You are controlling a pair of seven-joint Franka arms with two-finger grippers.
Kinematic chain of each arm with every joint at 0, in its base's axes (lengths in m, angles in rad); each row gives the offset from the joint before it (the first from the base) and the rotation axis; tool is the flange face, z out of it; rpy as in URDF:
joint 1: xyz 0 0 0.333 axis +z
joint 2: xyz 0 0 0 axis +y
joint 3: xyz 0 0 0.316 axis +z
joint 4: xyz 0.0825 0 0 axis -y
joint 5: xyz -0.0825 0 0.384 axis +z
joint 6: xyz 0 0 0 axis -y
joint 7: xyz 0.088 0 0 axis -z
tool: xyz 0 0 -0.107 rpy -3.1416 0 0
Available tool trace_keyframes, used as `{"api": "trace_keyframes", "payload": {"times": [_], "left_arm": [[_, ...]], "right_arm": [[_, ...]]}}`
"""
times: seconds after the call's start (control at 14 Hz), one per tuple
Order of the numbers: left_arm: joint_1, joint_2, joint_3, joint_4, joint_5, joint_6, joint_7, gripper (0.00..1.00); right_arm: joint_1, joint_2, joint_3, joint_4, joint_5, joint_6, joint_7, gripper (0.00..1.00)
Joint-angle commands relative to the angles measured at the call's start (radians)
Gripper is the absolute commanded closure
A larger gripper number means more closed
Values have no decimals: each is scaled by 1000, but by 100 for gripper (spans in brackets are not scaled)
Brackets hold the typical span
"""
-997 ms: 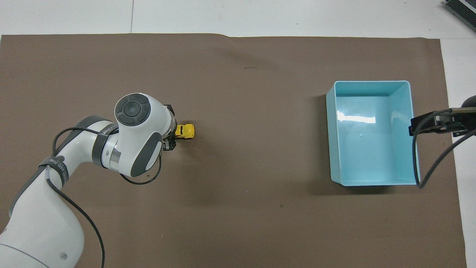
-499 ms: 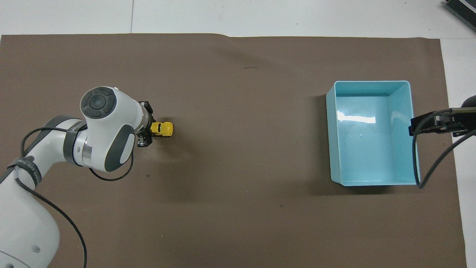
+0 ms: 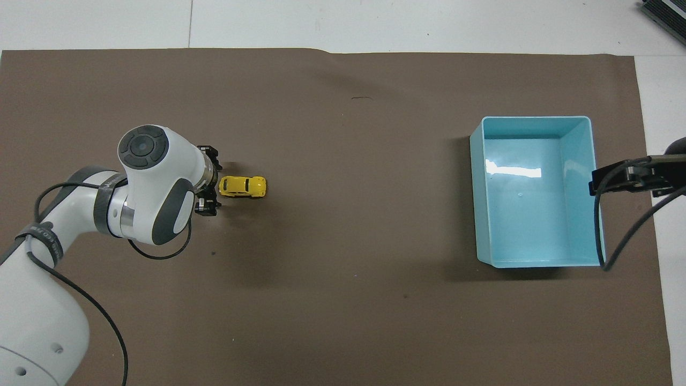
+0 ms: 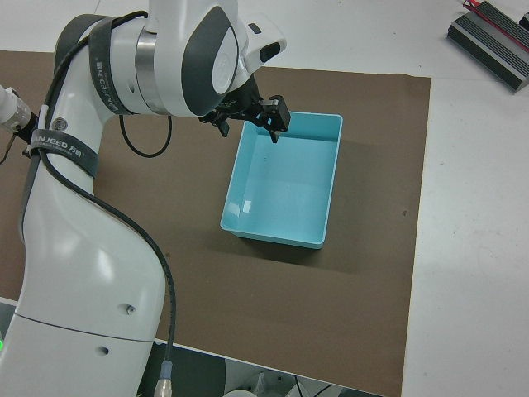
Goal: Wind up and store yellow beetle car
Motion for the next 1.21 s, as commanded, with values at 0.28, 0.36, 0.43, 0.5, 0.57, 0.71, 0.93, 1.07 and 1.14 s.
{"api": "trace_keyframes", "payload": {"times": [0.28, 0.36, 0.43, 0.5, 0.57, 0.71, 0.93, 1.07, 1.14], "left_arm": [[-2, -11, -1, 52, 18, -63, 10, 0], [-1, -12, -1, 61, 18, -69, 24, 0], [1, -14, -3, 74, 16, -87, 41, 0], [5, -20, -4, 93, 18, -118, 61, 0], [7, -24, -4, 109, 16, -138, 99, 0], [8, -49, -4, 120, 10, -147, 145, 0], [7, -61, -4, 167, 10, -181, 223, 0], [8, -80, -6, 186, 7, -224, 320, 0], [8, -92, -6, 187, 7, -238, 363, 0]], "right_arm": [[-7, -19, 2, -14, 21, -10, -34, 0], [-7, -19, 2, -14, 21, -10, -34, 0], [-7, -19, 2, -14, 21, -10, -34, 0], [-7, -19, 2, -14, 19, -10, -34, 0], [-7, -19, 2, -14, 21, -10, -34, 0], [-7, -19, 1, -14, 21, -10, -34, 0], [-7, -19, 2, -14, 21, -10, -34, 0], [-7, -19, 1, -14, 21, -10, -34, 0], [-7, -19, 2, -14, 21, -10, -34, 0]]}}
